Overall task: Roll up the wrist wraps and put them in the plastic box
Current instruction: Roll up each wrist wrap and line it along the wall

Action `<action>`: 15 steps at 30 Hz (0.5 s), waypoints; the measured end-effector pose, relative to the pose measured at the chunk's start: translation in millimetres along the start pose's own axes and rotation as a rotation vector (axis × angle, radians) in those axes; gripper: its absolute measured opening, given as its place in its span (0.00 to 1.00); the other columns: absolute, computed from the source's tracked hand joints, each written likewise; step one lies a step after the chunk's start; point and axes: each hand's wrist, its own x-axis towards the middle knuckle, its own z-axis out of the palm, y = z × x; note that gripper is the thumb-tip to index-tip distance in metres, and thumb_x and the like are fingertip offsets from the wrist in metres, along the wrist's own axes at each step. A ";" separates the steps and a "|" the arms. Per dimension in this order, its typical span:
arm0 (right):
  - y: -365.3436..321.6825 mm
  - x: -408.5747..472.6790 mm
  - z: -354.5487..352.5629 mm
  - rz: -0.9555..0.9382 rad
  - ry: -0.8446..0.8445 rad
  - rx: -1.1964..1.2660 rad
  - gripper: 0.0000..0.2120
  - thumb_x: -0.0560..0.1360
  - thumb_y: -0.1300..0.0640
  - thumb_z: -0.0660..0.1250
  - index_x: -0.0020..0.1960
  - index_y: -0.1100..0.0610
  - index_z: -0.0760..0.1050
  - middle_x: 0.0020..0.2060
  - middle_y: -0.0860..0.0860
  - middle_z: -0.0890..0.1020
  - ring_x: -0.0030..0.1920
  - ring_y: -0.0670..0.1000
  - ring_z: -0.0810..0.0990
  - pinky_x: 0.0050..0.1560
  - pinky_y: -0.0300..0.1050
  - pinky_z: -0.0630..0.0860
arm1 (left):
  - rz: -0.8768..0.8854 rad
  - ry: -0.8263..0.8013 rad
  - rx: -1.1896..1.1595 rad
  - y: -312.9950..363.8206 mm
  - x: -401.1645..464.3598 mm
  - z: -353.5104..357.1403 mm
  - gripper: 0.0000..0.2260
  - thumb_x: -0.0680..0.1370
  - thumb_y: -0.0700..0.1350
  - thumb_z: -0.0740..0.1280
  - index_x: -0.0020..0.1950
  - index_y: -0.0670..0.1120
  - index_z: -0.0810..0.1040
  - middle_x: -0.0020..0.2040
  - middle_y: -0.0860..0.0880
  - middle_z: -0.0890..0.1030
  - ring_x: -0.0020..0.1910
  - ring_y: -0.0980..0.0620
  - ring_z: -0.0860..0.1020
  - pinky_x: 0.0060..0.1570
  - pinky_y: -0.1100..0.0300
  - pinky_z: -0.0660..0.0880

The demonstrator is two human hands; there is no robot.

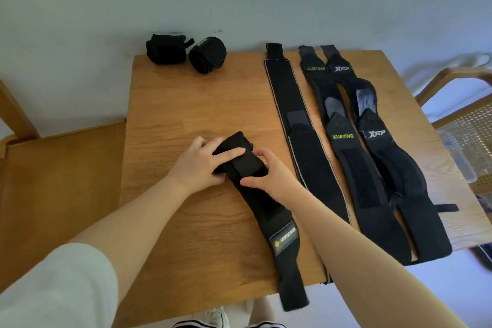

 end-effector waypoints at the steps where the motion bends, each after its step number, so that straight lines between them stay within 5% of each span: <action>1: -0.1 0.2 1.3 -0.008 0.008 -0.021 0.32 0.70 0.53 0.75 0.68 0.45 0.62 0.55 0.46 0.76 0.52 0.50 0.78 0.46 0.42 0.78 | -0.003 -0.004 -0.003 -0.1 0.0 -1.0 0.39 0.61 0.45 0.79 0.67 0.60 0.65 0.60 0.41 0.78 0.39 0.41 0.73 0.40 0.50 0.79; 6: 1.4 -0.4 6.4 -0.052 0.036 -0.096 0.29 0.73 0.55 0.72 0.68 0.46 0.61 0.53 0.46 0.75 0.48 0.47 0.77 0.37 0.33 0.72 | -0.020 -0.019 -0.035 2.2 -1.8 -3.0 0.39 0.62 0.44 0.79 0.68 0.60 0.64 0.61 0.41 0.78 0.41 0.41 0.74 0.43 0.50 0.78; 10: -2.9 -3.8 2.1 -0.014 -0.009 -0.013 0.27 0.73 0.56 0.72 0.66 0.44 0.63 0.61 0.50 0.74 0.55 0.49 0.75 0.48 0.39 0.75 | -0.023 -0.013 -0.035 5.1 -2.0 -6.2 0.39 0.62 0.43 0.79 0.68 0.59 0.65 0.60 0.41 0.78 0.42 0.40 0.75 0.40 0.50 0.79; 13: -18.5 -2.2 -17.0 0.075 0.032 -0.351 0.28 0.72 0.48 0.71 0.68 0.41 0.65 0.65 0.51 0.66 0.67 0.56 0.62 0.66 0.54 0.63 | -0.011 -0.008 0.023 11.4 -2.9 -10.1 0.36 0.63 0.44 0.79 0.69 0.57 0.69 0.59 0.40 0.78 0.42 0.40 0.75 0.38 0.51 0.78; 15: -28.5 -4.4 -18.0 0.089 0.082 -0.525 0.27 0.73 0.47 0.68 0.69 0.40 0.65 0.65 0.52 0.65 0.68 0.58 0.59 0.67 0.55 0.57 | -0.027 -0.028 0.095 15.9 -5.5 -11.7 0.36 0.63 0.46 0.80 0.68 0.55 0.73 0.57 0.39 0.79 0.42 0.41 0.76 0.37 0.52 0.77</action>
